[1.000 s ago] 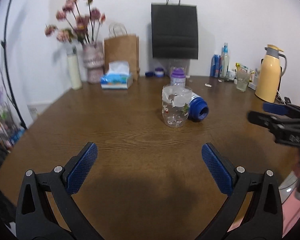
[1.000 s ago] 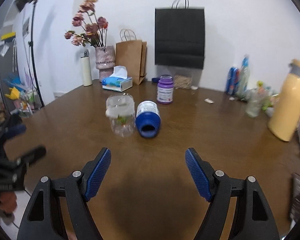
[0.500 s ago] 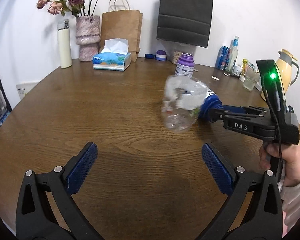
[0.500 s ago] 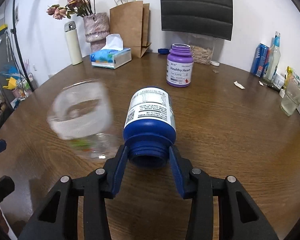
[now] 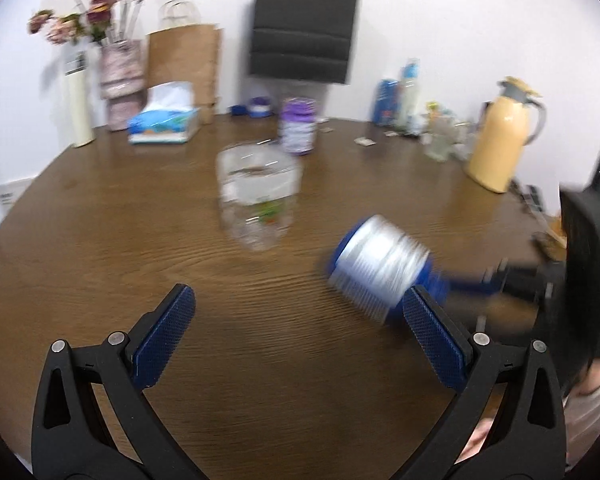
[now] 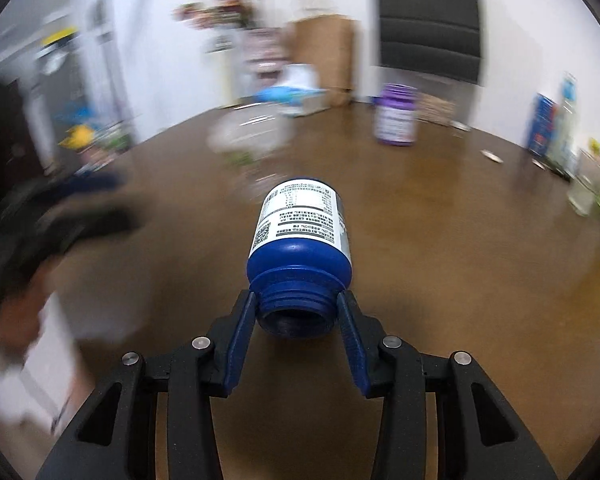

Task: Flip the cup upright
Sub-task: 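Lift the blue bottle with the right gripper while the left gripper grasps it, then turn the bottle opening up with the left gripper while the right gripper regrasps it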

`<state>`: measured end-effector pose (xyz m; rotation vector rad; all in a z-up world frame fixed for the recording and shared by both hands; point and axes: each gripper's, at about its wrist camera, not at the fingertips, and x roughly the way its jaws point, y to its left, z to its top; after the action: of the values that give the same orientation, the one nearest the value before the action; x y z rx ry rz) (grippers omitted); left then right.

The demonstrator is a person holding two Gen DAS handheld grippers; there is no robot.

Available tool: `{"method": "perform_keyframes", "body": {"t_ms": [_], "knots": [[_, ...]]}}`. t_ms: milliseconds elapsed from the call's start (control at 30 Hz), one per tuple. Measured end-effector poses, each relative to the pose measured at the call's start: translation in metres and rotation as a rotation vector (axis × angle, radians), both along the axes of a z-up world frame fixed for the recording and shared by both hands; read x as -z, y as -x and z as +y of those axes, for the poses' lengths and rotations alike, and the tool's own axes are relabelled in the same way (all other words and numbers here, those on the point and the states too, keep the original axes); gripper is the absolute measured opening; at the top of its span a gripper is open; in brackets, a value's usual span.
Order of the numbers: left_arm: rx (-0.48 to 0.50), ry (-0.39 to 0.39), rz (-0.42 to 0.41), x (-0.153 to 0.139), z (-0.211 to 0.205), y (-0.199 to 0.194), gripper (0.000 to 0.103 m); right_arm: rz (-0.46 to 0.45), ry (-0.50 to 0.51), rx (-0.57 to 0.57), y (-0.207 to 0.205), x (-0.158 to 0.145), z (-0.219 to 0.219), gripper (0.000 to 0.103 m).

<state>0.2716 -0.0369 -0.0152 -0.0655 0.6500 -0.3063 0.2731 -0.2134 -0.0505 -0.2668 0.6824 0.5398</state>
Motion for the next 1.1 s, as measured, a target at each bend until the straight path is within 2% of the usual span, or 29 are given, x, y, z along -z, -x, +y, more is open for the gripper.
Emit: {"method": "perform_keyframes", "body": {"t_ms": [67, 133, 200, 267, 367, 433, 533, 633, 767, 833, 900, 967, 1000, 1067, 1100], "knots": [[0.045, 0.010, 0.004, -0.002, -0.013, -0.004, 0.102, -0.001, 0.009, -0.093, 0.025, 0.002, 0.009, 0.046], [0.069, 0.019, 0.044, 0.002, -0.024, -0.013, 0.086, 0.000, 0.007, -0.144, 0.034, 0.005, 0.015, 0.046], [0.062, 0.005, 0.125, 0.010, -0.029, -0.025, 0.060, -0.011, -0.002, -0.165, 0.038, 0.007, 0.017, 0.046], [0.060, 0.010, 0.174, 0.018, -0.030, -0.032, 0.050, -0.006, -0.022, -0.183, 0.038, 0.009, 0.014, 0.046], [0.041, 0.034, 0.186, 0.021, -0.024, -0.030, 0.049, -0.011, -0.023, -0.192, 0.036, 0.012, 0.012, 0.047], [-0.005, 0.002, 0.158, 0.018, -0.021, -0.025, 0.048, -0.053, -0.021, -0.117, 0.034, 0.011, 0.007, 0.047], [-0.063, -0.008, 0.157, 0.020, -0.013, -0.020, 0.048, -0.011, -0.091, 0.018, 0.012, 0.013, -0.013, 0.047], [-0.101, -0.015, 0.165, 0.023, -0.009, -0.016, 0.049, 0.000, -0.147, 0.082, 0.004, 0.014, -0.022, 0.047], [-0.115, 0.030, 0.149, 0.009, 0.001, -0.007, 0.062, -0.017, -0.168, 0.117, 0.002, 0.014, -0.019, 0.047], [-0.075, 0.044, 0.122, -0.008, 0.000, 0.003, 0.072, -0.031, -0.171, 0.139, 0.004, 0.012, -0.019, 0.047], [0.074, -0.024, 0.108, -0.024, -0.020, 0.014, 0.093, -0.039, -0.197, 0.158, 0.005, 0.009, -0.025, 0.047], [0.185, -0.150, 0.111, -0.025, -0.047, 0.021, 0.098, -0.034, -0.218, 0.179, 0.011, 0.008, -0.037, 0.047], [0.248, -0.248, 0.118, -0.017, -0.066, 0.023, 0.099, -0.020, -0.228, 0.188, 0.011, 0.009, -0.043, 0.047], [0.270, -0.410, 0.132, 0.002, -0.089, 0.020, 0.098, -0.002, -0.248, 0.207, 0.013, 0.010, -0.054, 0.047], [0.288, -0.494, 0.154, 0.015, -0.099, 0.018, 0.081, 0.000, -0.255, 0.216, 0.015, 0.010, -0.059, 0.047]]}}
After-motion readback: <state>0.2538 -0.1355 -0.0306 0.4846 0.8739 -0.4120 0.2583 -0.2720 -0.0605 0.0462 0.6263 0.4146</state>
